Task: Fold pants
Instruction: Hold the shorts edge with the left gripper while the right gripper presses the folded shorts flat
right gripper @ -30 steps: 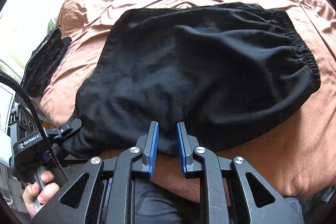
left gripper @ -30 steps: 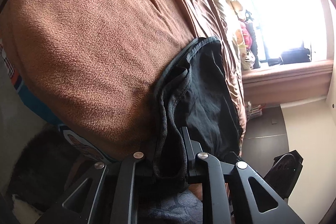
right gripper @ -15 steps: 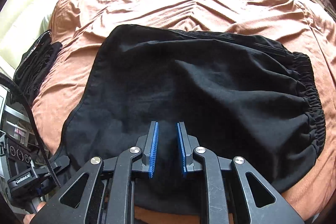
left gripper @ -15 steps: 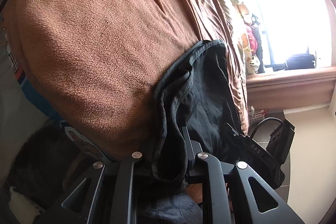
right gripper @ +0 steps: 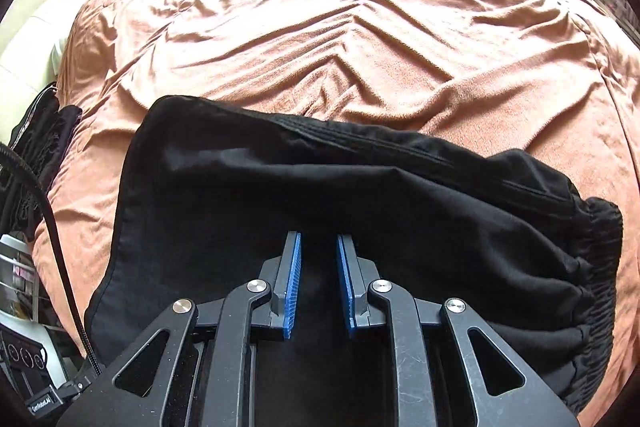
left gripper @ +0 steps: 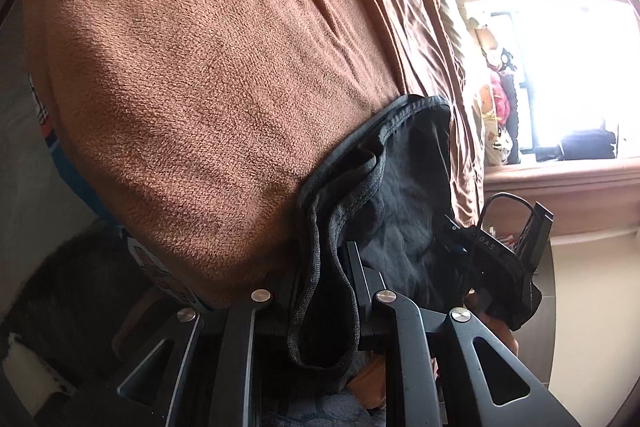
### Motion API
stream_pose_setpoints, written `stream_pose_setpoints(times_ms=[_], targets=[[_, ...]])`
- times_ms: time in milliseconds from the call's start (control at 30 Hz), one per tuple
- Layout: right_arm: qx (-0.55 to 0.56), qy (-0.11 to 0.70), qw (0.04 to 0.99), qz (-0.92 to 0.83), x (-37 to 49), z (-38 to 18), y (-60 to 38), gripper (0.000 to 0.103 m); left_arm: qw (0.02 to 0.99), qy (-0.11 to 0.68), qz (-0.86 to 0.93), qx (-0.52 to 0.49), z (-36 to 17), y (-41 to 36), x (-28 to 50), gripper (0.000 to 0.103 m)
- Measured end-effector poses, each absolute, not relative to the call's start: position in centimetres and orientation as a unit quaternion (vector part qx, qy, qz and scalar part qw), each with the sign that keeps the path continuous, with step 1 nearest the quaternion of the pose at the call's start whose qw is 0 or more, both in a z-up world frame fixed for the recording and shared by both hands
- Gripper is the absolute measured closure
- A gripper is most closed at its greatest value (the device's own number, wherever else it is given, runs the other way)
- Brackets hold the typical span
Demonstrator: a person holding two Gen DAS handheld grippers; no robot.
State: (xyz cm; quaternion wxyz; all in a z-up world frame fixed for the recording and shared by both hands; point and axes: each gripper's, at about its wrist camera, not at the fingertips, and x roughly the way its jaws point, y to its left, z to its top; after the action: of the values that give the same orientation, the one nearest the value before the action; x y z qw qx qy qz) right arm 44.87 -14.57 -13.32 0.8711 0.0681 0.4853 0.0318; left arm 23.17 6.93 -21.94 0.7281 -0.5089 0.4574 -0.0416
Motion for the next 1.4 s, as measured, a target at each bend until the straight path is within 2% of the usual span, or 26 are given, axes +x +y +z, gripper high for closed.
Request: stream_pose_setpoints(times_ms=[433,700,1167,1400], targets=[[0.069,0.487,0.87,0.021,49.8,-14.0,-15.3,0.091,0.733,0.456,-0.025,-0.504,-22.1,6.5,24.1,0.084],[0.092,0.474,0.874,0.057,45.8,-12.6,-14.8,0.091,0.736,0.452,-0.032,-0.503,-21.7,6.6,23.8,0.095],[0.121,0.468,0.871,0.087,37.0,-12.3,-15.0,0.091,0.759,0.42,-0.065,-0.493,-17.9,6.2,23.9,0.096],[0.132,0.483,0.86,0.098,34.3,-14.1,-15.1,0.091,0.768,0.408,-0.085,-0.485,-16.0,5.5,24.3,0.096]])
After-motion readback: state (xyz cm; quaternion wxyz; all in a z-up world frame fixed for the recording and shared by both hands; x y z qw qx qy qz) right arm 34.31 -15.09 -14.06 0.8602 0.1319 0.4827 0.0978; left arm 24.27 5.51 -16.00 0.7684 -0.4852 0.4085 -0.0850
